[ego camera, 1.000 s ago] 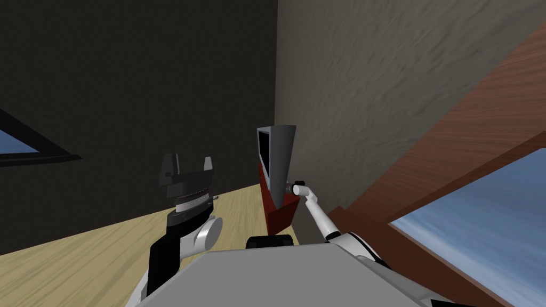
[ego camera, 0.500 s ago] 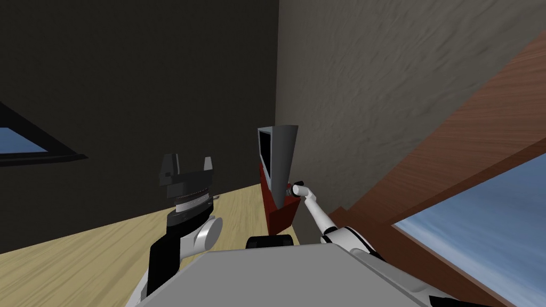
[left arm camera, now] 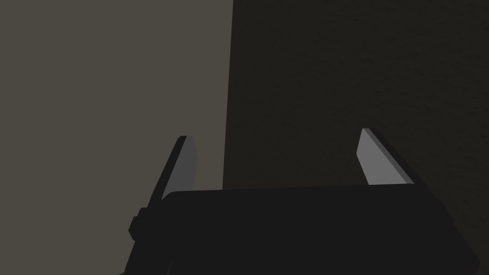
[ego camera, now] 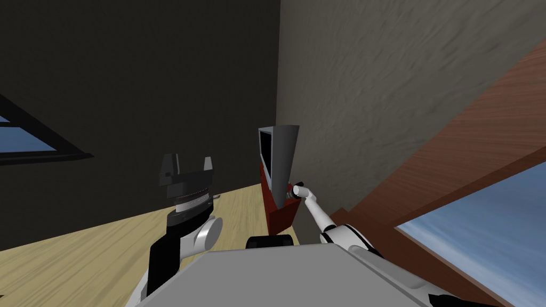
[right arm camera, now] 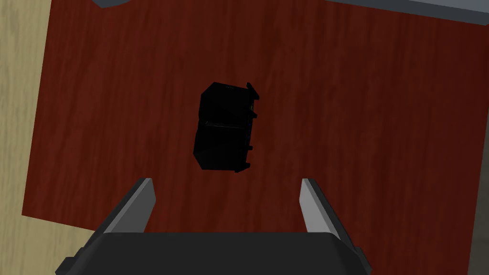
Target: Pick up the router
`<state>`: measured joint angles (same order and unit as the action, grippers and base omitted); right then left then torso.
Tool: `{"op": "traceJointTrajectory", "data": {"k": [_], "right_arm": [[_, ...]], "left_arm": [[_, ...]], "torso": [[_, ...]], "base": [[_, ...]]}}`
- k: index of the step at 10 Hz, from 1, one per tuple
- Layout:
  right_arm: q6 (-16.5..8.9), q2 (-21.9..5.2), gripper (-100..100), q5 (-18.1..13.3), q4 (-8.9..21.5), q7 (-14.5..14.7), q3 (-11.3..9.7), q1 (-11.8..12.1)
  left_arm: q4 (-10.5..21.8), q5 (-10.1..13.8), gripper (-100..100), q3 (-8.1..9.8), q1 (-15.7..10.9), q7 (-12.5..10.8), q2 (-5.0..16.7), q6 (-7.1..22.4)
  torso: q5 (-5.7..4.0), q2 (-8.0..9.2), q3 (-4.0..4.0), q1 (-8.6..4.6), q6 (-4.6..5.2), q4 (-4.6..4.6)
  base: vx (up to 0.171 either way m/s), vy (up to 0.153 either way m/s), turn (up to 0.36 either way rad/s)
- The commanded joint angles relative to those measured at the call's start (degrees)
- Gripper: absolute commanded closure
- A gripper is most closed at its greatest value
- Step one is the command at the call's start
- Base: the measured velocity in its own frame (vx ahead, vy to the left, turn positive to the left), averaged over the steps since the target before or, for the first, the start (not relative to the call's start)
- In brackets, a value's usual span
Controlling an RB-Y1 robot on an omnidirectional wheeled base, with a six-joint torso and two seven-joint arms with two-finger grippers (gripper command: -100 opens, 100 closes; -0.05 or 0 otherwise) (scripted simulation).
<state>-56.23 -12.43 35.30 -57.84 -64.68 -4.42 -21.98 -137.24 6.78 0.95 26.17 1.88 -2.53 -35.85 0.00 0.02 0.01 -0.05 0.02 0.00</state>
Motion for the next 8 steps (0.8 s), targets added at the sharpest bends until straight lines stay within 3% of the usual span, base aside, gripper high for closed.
{"op": "traceJointTrajectory", "data": {"k": [1, 2, 3, 4, 5, 8], "right_arm": [[0.0, 0.0, 0, 0.0, 0.0, 0.0, 0.0, 0.0], [1.71, 0.87, -100, -0.31, 1.38, 1.29, 0.4, 0.69], [2.72, 1.39, -100, -0.5, 2.21, 2.05, 0.64, 1.09], [1.96, 1.1, -100, -0.4, 1.93, 1.45, 0.47, 0.58], [2.2, 1.18, 100, -0.45, 2.04, 1.56, 0.48, 0.6], [2.18, 1.18, 100, -0.45, 2.03, 1.55, 0.48, 0.6]], "left_arm": [[0.0, 0.0, 0, 0.0, 0.0, 0.0, 0.0, 0.0], [0.0, 0.0, 0, 0.0, 0.0, 0.0, 0.0, 0.0], [0.0, 0.0, 0, 0.0, 0.0, 0.0, 0.0, 0.0], [0.0, 0.0, 0, 0.0, 0.0, 0.0, 0.0, 0.0], [0.0, 0.0, 0, 0.0, 0.0, 0.0, 0.0, 0.0], [0.0, 0.0, 0, 0.0, 0.0, 0.0, 0.0, 0.0]], "torso": [[0.0, 0.0, 0.0, 0.0, 0.0, 0.0], [0.0, 0.0, 0.0, 0.01, 0.0, 0.0], [0.0, 0.01, 0.0, 0.02, 0.01, -0.01], [0.0, 0.01, 0.0, 0.03, 0.0, 0.0], [0.01, 0.0, 0.0, 0.02, 0.0, 0.0], [0.0, 0.0, 0.0, 0.02, 0.0, 0.0]], "base": [[0.0, 0.0, 0.0], [0.0, 0.004, -0.011], [0.0, 0.0, 0.0], [0.0, 0.0, 0.0], [0.0, 0.0, 0.0], [0.0, 0.0, 0.0]]}}
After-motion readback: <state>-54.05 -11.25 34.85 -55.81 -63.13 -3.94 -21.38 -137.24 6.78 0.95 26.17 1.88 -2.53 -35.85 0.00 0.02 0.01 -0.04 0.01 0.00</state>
